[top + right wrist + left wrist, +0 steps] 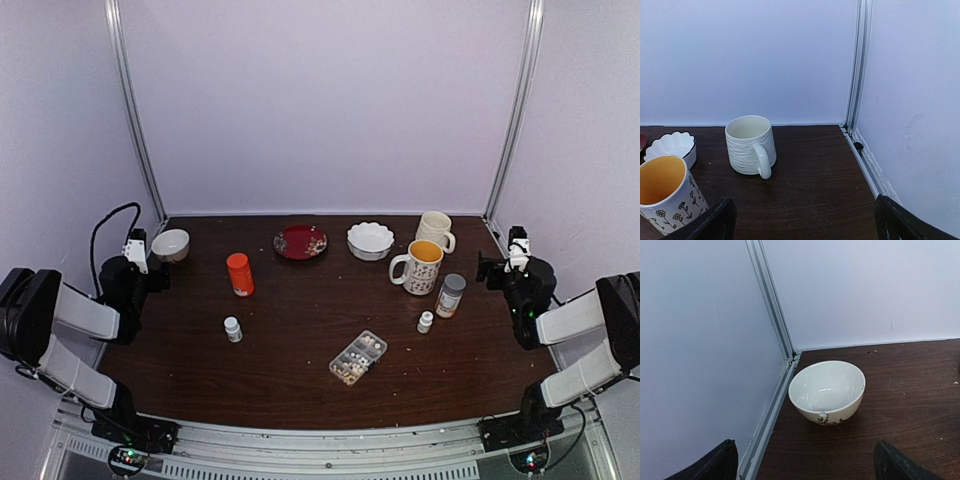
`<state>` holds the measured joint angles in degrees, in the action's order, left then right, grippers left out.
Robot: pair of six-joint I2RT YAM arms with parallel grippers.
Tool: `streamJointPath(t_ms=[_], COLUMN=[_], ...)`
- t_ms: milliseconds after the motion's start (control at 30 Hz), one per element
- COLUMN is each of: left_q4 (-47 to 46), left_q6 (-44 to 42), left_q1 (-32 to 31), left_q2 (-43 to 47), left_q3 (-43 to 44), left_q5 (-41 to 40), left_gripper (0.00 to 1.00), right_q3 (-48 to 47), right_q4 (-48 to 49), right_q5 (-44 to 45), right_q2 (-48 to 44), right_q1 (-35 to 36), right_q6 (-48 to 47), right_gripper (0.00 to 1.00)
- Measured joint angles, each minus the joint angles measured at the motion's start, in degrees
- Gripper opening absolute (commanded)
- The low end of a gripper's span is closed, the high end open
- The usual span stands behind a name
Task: Sort the pills into containers
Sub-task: Reset both arms
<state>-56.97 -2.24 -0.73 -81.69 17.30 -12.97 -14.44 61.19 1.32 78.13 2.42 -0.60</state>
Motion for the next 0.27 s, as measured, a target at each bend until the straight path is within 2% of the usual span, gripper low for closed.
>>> streamJointPath(t_ms=[267], left_q4=[0.0], left_q6=[0.0], left_q1=[0.0], left_q2=[0.0], left_q3=[0.0], left_q5=[0.2], left_gripper=[0.97], right_q3=[0.0], right_q4=[0.0], right_q5=[0.0], right_q2=[0.0], right_q1=[0.0], right_q6=[0.0], right_gripper=[1.0])
